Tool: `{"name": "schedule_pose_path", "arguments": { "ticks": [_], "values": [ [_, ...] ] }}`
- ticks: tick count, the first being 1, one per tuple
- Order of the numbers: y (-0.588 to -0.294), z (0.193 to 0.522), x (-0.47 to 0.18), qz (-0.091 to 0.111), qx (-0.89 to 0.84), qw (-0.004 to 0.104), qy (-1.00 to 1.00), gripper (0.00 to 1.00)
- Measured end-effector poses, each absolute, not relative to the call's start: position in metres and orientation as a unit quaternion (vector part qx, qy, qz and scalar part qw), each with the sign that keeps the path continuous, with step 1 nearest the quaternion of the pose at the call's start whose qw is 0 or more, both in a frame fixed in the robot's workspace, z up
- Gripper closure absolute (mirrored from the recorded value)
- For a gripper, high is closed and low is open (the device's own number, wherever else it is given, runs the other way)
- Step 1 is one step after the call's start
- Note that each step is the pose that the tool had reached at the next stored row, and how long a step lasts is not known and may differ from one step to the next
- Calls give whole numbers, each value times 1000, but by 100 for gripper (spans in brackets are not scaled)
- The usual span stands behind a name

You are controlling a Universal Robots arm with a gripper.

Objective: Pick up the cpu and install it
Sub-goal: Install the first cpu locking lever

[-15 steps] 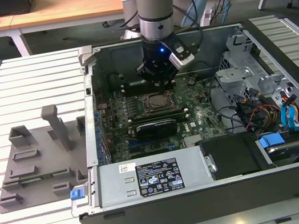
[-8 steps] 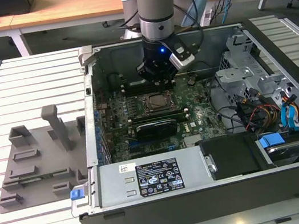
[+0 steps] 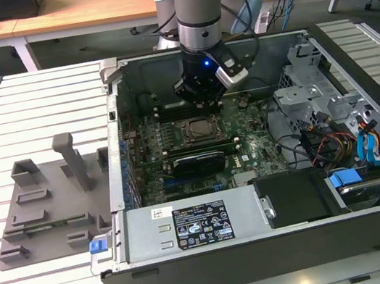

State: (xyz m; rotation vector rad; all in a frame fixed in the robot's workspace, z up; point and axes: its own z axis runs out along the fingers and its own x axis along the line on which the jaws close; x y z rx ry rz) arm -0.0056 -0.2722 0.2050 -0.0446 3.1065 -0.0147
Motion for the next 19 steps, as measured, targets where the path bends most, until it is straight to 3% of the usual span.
{"name": "schedule_pose_path", "arguments": {
  "ticks": [5,11,19],
  "values": [
    [-276,203,-6,-2,-14,17,1000,89],
    [-276,201,-6,20,-14,18,1000,89],
    [-279,208,-6,15,-14,18,1000,89]
  ]
}}
